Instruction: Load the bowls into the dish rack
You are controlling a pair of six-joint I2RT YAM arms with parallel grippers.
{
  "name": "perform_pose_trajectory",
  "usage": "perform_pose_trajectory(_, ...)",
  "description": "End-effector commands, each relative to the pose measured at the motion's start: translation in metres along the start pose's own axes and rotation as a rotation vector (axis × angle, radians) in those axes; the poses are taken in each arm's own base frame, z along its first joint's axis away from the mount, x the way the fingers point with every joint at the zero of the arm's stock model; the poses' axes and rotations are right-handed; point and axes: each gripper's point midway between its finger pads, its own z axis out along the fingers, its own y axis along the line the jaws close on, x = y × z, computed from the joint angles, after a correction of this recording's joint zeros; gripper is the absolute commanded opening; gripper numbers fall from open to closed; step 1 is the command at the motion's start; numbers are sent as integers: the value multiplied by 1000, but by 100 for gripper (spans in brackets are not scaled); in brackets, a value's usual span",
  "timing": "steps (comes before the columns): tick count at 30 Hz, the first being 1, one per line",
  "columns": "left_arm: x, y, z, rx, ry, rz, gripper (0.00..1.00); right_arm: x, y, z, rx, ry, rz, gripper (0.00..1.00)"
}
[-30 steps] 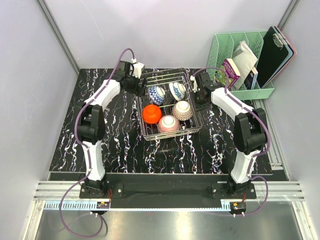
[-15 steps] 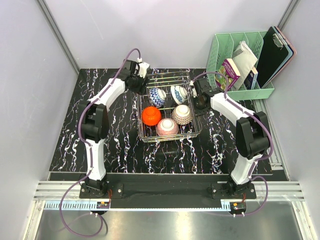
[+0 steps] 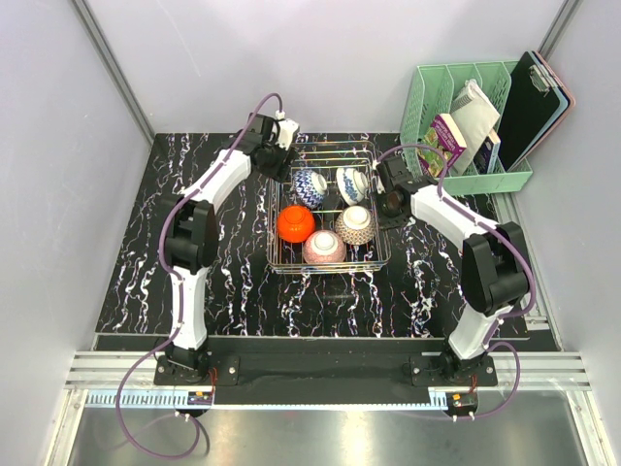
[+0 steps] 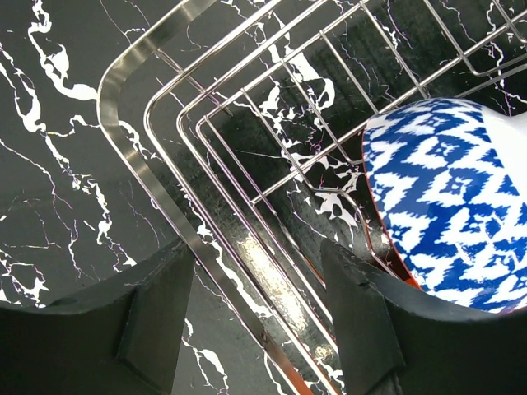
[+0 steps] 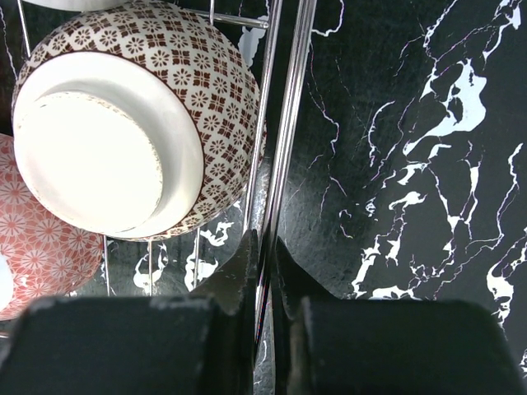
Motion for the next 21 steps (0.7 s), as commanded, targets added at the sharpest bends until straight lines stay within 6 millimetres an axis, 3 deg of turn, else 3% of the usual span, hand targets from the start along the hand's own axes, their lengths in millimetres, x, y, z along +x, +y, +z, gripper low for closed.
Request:
perform_pose_trajectory(1,-34,-33,2,84,-99,52,65,-27,57,-40,-210,-140,-108,0)
perform_pose_trajectory(9,-38,-43,1,115,-109,56,66,-22,63,-36,-224,-127,-112,1)
perform_pose_trajectory(15,-36,-44,-2,111,-110,65,72,-23,61,-36,-217,-133,-120,9)
perform_pose_trajectory(17,-35,-44,-3,112,-107,63,77,-23,62,-35,-217,-131,-122,21)
perform_pose_trajectory(18,-35,-43,-4,109,-108,65,78,-24,61,-36,-217,-134,-121,37)
perform_pose_trajectory(20,-36,-43,-6,107,-110,64,81,-24,61,-36,-213,-137,-124,58)
perform_pose_trajectory(21,-36,-44,-6,108,-111,65,82,-26,59,-37,-200,-143,-121,62)
